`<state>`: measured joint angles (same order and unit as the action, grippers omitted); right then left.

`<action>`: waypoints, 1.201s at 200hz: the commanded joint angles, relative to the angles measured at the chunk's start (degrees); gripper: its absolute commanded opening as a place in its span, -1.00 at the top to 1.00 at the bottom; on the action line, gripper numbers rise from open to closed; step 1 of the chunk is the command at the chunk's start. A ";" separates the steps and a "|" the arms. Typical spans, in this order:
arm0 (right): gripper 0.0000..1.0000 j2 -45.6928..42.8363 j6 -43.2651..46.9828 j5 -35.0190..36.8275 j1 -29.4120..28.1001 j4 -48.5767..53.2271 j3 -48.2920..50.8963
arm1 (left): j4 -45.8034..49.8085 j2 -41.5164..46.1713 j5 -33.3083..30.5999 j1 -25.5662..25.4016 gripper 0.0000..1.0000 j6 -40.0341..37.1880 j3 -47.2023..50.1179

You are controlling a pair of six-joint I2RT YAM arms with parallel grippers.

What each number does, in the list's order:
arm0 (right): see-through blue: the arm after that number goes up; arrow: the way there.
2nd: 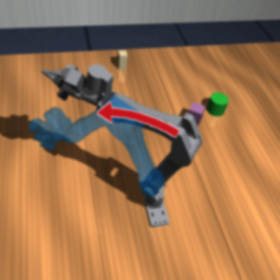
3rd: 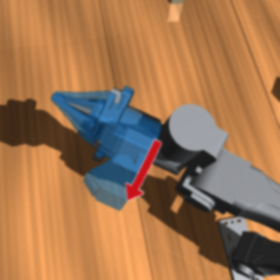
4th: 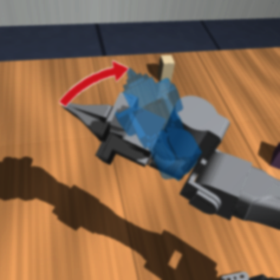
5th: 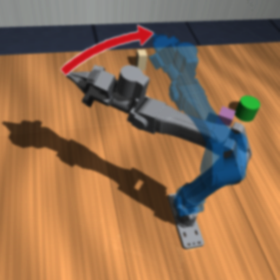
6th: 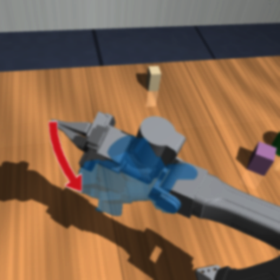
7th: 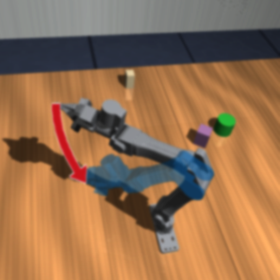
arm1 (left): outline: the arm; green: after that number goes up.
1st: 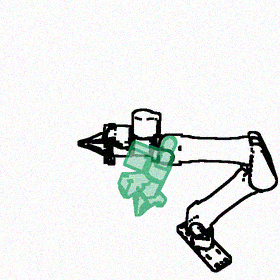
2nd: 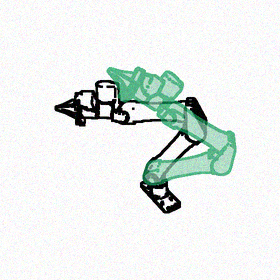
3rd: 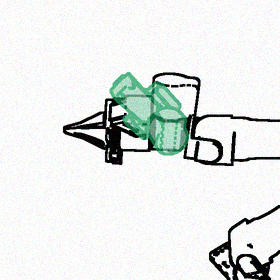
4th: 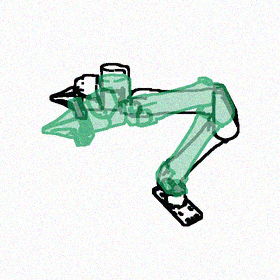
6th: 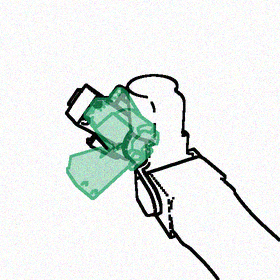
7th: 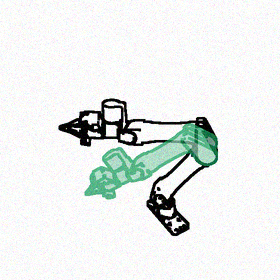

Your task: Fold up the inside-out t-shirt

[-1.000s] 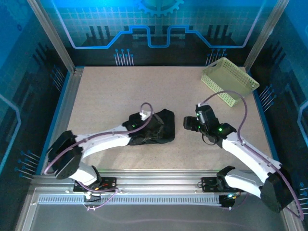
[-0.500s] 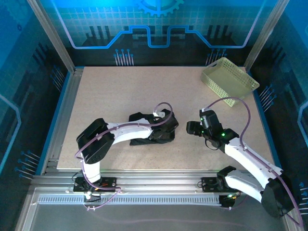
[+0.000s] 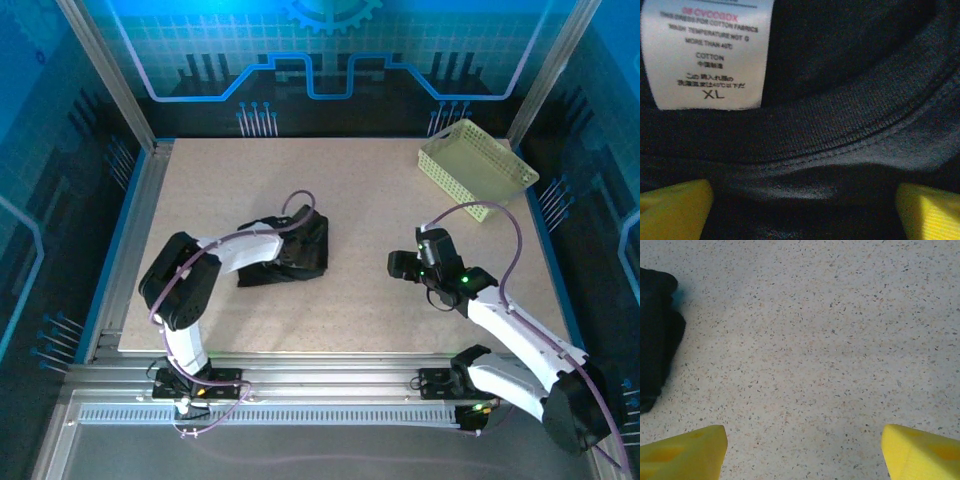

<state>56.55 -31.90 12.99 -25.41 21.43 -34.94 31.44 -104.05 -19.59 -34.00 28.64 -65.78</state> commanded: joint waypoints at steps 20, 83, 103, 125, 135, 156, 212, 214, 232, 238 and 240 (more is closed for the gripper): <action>-0.64 -1.68 -0.09 -0.15 0.95 0.96 -1.84 | 5.27 -0.82 4.37 8.01 -0.97 -11.52 -4.79; -0.65 -5.09 0.75 0.50 2.07 3.59 -1.74 | 15.78 -7.76 6.42 16.86 -0.98 -17.33 -17.33; -0.66 -6.59 0.72 0.22 2.46 3.97 -1.35 | 16.55 -4.17 7.08 14.04 -0.98 -14.41 -16.09; -0.66 -6.99 0.38 -0.28 2.73 3.44 -0.80 | 15.47 2.09 8.14 11.17 -0.98 -7.57 -12.47; -0.66 -6.62 0.27 -0.66 2.82 2.91 -0.51 | 14.75 5.27 5.91 9.11 -0.98 -5.26 -10.86; -0.66 -5.47 0.25 -1.50 2.82 2.30 -0.56 | 12.74 9.68 4.93 6.14 -0.98 -0.83 -7.51; -0.66 -5.29 0.17 -1.84 2.83 2.47 -0.87 | 9.34 4.30 9.73 6.66 -0.98 1.76 -2.23; -0.67 -5.37 0.13 -1.83 2.82 2.54 -0.80 | 9.34 4.03 9.94 6.90 -0.98 1.57 -2.31; -0.67 -6.33 0.24 -1.49 2.98 2.99 -0.34 | 9.27 1.14 11.07 9.39 -0.98 -0.68 -3.11; -0.67 -6.58 0.33 -1.35 2.95 3.16 -0.31 | 9.85 -0.13 11.44 10.20 -0.98 -1.63 -3.92; -0.67 -6.69 0.30 -1.36 2.92 3.28 -0.31 | 10.13 -0.57 11.53 10.54 -0.98 -2.07 -4.29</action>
<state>51.75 -31.86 11.53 -23.53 24.01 -35.24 40.62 -101.47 -10.70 -26.85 28.51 -68.99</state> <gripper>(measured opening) 0.833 0.989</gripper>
